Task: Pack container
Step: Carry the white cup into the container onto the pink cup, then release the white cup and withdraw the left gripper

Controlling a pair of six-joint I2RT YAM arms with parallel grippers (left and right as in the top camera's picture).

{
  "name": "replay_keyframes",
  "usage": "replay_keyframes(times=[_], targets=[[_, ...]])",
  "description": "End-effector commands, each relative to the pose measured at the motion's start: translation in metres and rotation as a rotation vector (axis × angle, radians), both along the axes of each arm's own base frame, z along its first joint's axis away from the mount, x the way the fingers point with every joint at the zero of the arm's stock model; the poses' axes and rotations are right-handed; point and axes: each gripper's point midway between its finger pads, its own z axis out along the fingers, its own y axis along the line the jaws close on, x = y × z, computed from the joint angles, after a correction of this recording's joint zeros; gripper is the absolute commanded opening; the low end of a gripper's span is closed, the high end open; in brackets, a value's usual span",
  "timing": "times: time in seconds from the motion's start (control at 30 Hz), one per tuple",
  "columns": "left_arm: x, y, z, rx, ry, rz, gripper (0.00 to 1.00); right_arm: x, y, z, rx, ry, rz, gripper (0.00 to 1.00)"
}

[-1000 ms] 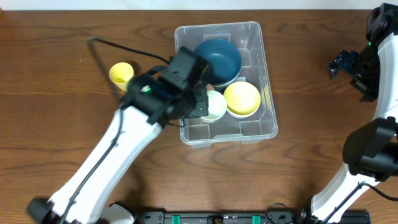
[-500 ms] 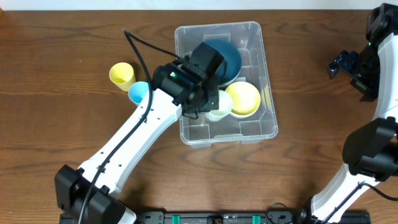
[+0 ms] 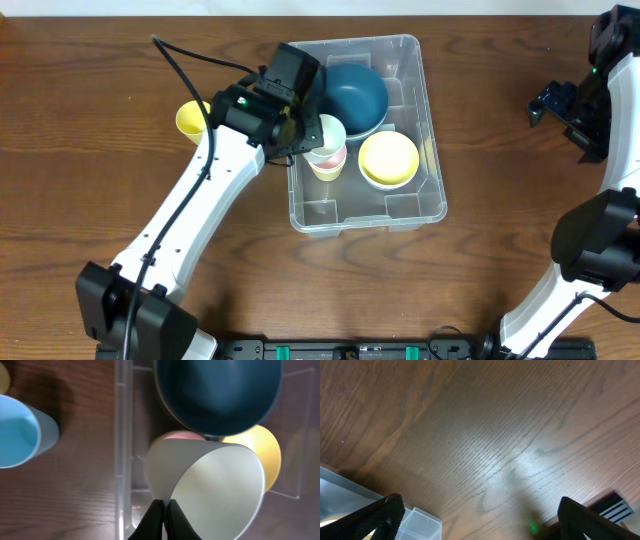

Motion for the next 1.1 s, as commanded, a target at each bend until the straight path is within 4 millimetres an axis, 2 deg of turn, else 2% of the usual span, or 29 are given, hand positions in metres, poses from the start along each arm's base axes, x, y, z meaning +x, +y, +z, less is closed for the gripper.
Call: replay_keyframes(times=[0.0,0.67,0.7,0.73,0.87,0.9,1.07], targets=[[0.003,0.003,0.0,0.023,-0.013,-0.015,0.06,-0.001,-0.004,0.005,-0.014,-0.011,-0.018,0.99],[0.004,-0.007,-0.013,-0.006,0.03,-0.04,0.06,-0.001,-0.004,0.005,-0.014,-0.011,-0.018,0.99],[0.004,-0.007,-0.013,-0.005,0.031,-0.04,0.09,-0.002,-0.004,0.005,-0.014,-0.011,-0.019,0.99],[0.004,-0.007,-0.013,-0.006,0.031,-0.04,0.17,-0.001,-0.004,0.005,-0.014,-0.011,-0.018,0.99],[0.004,-0.007,-0.013,-0.008,0.031,-0.041,0.88,-0.001,-0.004,0.005,-0.014,-0.011,-0.018,0.99],[0.004,-0.007,-0.013,-0.007,0.029,-0.044,0.96,-0.001,-0.004,0.005,-0.014,-0.011,-0.018,0.99],[0.007,0.0,-0.013,0.007,0.024,-0.057,0.98,-0.001,-0.004,0.005,-0.014,-0.011,-0.018,0.99]])
